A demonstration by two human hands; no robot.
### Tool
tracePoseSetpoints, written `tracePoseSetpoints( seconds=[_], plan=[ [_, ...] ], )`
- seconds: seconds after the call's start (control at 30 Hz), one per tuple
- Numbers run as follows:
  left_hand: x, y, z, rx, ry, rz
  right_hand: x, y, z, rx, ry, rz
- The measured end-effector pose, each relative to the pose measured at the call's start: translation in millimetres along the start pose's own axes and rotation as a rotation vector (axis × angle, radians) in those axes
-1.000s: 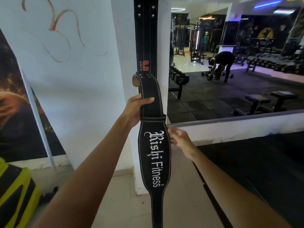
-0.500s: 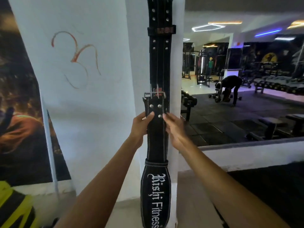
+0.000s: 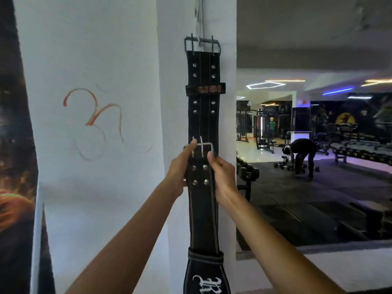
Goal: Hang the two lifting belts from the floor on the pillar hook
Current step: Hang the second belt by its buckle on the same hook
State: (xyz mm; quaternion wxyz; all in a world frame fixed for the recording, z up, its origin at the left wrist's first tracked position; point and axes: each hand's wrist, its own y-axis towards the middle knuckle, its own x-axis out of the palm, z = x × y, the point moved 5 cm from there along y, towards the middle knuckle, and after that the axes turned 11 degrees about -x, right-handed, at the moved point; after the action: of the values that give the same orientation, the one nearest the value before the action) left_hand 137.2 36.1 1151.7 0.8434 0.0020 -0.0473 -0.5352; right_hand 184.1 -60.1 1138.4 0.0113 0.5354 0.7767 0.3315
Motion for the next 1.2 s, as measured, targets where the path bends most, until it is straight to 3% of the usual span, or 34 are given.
tracePoseSetpoints(
  seconds=[0.1, 0.2, 0.47, 0.53, 0.63, 0.7, 0.87, 1.03, 1.1, 1.2],
  plan=[
    [8, 25, 17, 0.037, 0.064, -0.074, -4, 35, -7, -0.037, 0.041, 0.010],
    [22, 44, 32, 0.079, -0.047, -0.167, -8, 64, -12, -0.083, 0.057, -0.039],
    [29, 90, 45, 0.023, -0.016, -0.156, -15, 106, -3, -0.149, 0.054, -0.062],
    [32, 98, 45, 0.138, -0.034, -0.078, -17, 109, -3, -0.151, 0.041, -0.052],
    [41, 100, 53, 0.466, -0.061, 0.231, -10, 117, -13, -0.095, 0.066, -0.036],
    [47, 96, 59, 0.619, -0.063, 0.350, -2, 126, -24, -0.046, 0.025, -0.038],
    [50, 95, 79, 0.753, -0.045, 0.458, 3, 137, -41, 0.077, -0.002, -0.165],
    [49, 98, 85, 0.760, -0.024, 0.471, 2, 141, -34, 0.066, -0.028, -0.228],
    [45, 96, 90, 0.763, -0.032, 0.492, 3, 143, -34, -0.023, -0.058, -0.203],
    [45, 89, 100, 0.772, -0.024, 0.476, 12, 142, -55, -0.425, -0.133, -0.191]
  ],
)
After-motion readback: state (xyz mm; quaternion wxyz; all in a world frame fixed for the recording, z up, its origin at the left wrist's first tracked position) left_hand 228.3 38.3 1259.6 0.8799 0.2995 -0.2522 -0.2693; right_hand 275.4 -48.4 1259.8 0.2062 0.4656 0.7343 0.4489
